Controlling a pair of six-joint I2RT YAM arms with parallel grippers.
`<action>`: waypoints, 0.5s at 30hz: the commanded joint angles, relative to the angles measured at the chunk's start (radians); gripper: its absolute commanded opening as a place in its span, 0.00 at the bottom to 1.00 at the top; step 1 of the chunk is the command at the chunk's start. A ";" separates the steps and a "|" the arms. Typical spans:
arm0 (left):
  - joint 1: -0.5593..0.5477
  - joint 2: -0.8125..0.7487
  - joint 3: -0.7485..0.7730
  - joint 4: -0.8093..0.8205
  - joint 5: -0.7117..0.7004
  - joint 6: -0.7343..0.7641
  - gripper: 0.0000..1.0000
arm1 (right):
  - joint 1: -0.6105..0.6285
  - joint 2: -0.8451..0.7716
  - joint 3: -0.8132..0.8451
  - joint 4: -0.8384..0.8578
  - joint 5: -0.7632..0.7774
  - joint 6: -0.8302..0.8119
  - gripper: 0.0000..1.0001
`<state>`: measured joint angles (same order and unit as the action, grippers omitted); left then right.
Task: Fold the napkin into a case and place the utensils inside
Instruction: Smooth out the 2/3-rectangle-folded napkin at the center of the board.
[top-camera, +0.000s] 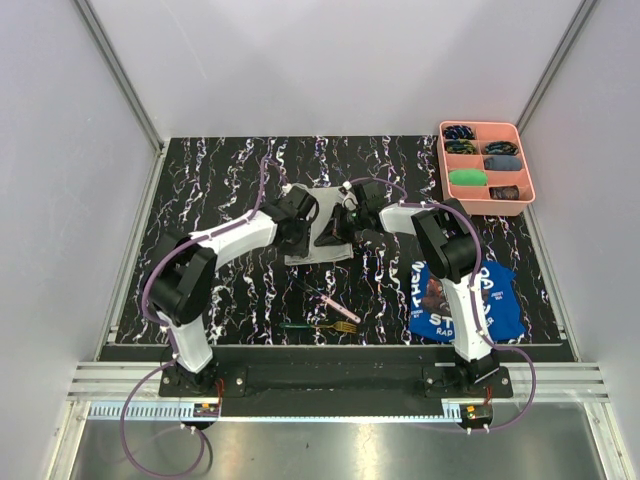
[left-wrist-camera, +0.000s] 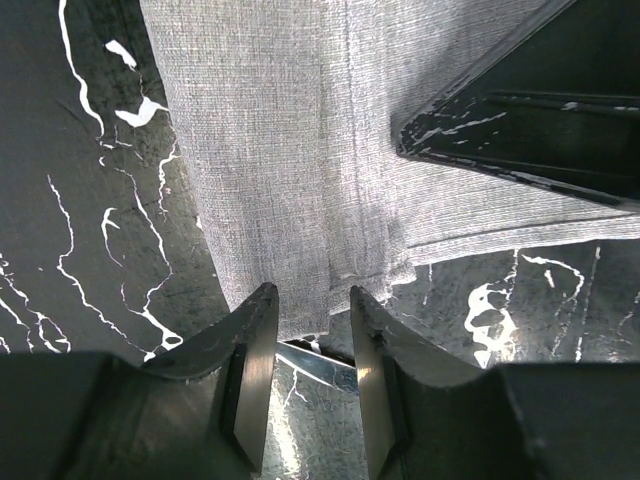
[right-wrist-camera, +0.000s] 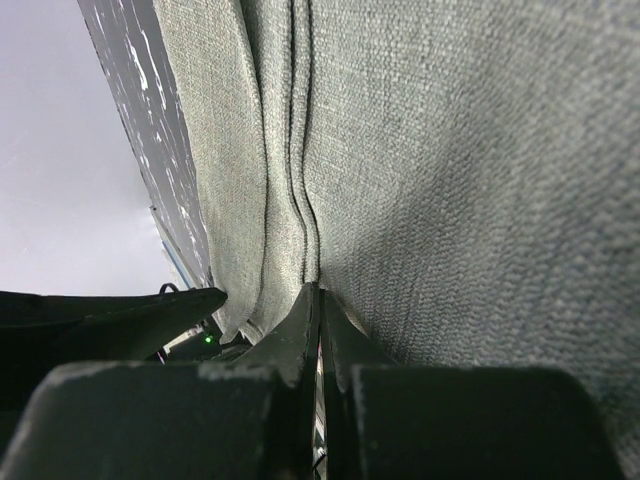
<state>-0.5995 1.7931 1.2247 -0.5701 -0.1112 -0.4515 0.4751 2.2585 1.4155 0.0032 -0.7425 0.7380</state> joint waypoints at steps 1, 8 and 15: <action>-0.011 0.000 0.042 0.012 -0.050 0.014 0.36 | 0.003 0.004 0.030 0.009 0.000 -0.014 0.00; -0.040 0.006 0.044 0.010 -0.097 0.016 0.26 | 0.005 0.006 0.028 0.015 -0.003 -0.011 0.00; -0.056 0.026 0.059 0.001 -0.136 0.019 0.09 | 0.005 0.006 0.030 0.021 -0.003 -0.003 0.00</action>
<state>-0.6514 1.8137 1.2377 -0.5781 -0.1932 -0.4408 0.4751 2.2589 1.4155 0.0036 -0.7433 0.7387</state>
